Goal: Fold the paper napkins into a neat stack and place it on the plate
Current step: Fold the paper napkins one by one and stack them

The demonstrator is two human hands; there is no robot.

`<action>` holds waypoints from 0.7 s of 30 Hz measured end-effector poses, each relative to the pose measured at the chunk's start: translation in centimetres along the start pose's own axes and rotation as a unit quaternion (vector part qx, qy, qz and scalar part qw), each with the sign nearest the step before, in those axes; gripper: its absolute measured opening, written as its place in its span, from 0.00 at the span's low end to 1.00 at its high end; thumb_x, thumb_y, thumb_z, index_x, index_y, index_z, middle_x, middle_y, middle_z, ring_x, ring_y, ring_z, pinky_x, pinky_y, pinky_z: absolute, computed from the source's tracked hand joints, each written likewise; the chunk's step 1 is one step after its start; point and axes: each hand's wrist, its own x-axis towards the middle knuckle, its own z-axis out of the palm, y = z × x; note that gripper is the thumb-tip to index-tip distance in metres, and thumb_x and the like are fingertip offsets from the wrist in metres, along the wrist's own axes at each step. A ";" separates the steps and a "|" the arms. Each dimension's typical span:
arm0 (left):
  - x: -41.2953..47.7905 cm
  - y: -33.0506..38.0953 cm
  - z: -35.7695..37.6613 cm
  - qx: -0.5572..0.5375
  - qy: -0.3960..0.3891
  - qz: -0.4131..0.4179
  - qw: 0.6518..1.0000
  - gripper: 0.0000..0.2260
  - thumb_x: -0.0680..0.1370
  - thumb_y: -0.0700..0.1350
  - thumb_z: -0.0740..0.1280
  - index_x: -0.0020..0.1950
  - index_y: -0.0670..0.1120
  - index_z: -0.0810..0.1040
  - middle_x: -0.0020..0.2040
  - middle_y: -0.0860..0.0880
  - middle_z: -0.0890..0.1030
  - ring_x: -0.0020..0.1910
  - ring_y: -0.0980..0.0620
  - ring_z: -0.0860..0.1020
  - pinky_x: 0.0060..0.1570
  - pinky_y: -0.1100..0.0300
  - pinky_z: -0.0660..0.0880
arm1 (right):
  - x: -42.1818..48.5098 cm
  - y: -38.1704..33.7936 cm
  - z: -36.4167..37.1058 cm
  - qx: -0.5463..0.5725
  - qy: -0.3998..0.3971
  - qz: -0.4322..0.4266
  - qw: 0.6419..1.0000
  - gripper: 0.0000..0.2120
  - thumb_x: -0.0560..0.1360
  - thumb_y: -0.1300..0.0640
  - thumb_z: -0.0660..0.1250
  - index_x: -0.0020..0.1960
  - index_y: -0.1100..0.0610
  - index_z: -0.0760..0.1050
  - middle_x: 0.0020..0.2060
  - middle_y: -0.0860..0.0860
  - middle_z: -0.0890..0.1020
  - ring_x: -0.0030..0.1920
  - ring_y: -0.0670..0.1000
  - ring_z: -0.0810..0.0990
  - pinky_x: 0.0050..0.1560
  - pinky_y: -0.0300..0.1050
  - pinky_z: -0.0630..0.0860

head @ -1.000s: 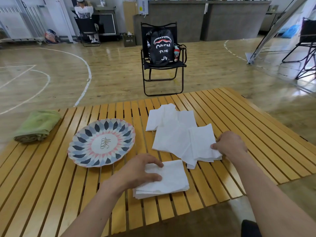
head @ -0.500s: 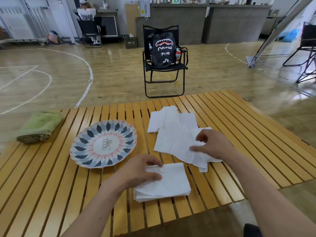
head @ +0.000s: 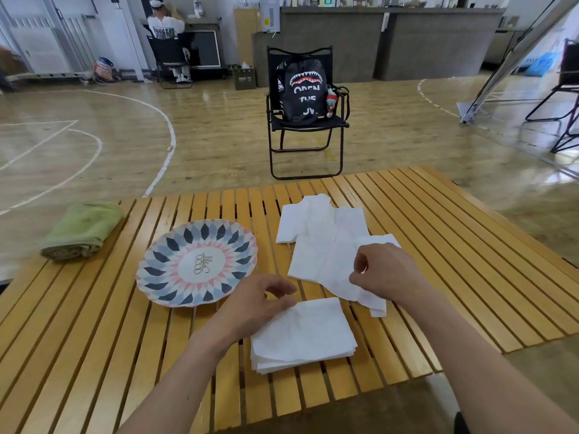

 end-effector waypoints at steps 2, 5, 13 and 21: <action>0.1 0.3 -0.1 -0.011 0.018 0.002 1.000 0.08 0.77 0.52 0.71 0.55 0.58 0.82 0.50 0.63 0.82 0.50 0.70 0.77 0.48 0.71 0.71 | -0.4 0.4 -0.2 -0.007 -0.048 -0.002 0.999 0.20 0.65 0.45 0.75 0.55 0.47 0.75 0.51 0.44 0.79 0.51 0.46 0.77 0.39 0.38 0.72; 0.1 0.6 -0.1 -0.012 0.034 -0.002 0.999 0.08 0.77 0.51 0.71 0.55 0.57 0.82 0.49 0.63 0.82 0.49 0.71 0.77 0.47 0.72 0.70 | -1.0 0.5 0.6 -0.068 -0.113 0.004 0.991 0.27 0.63 0.47 0.78 0.59 0.49 0.73 0.54 0.47 0.74 0.54 0.48 0.73 0.44 0.40 0.73; -0.4 0.9 -0.3 -0.024 0.032 -0.015 0.999 0.07 0.77 0.49 0.71 0.56 0.55 0.82 0.48 0.61 0.83 0.47 0.69 0.78 0.46 0.72 0.72 | -0.3 0.5 0.7 -0.032 -0.061 -0.019 0.997 0.07 0.69 0.49 0.73 0.43 0.49 0.78 0.43 0.44 0.81 0.45 0.46 0.79 0.37 0.37 0.71; 0.3 1.8 -0.6 -0.152 0.090 -0.045 0.983 0.20 0.76 0.49 0.73 0.67 0.53 0.75 0.56 0.59 0.82 0.53 0.64 0.80 0.50 0.67 0.77 | -0.7 -0.3 -2.6 0.381 0.120 -0.037 0.916 0.04 0.71 0.61 0.73 0.43 0.54 0.79 0.35 0.48 0.85 0.37 0.44 0.83 0.40 0.38 0.78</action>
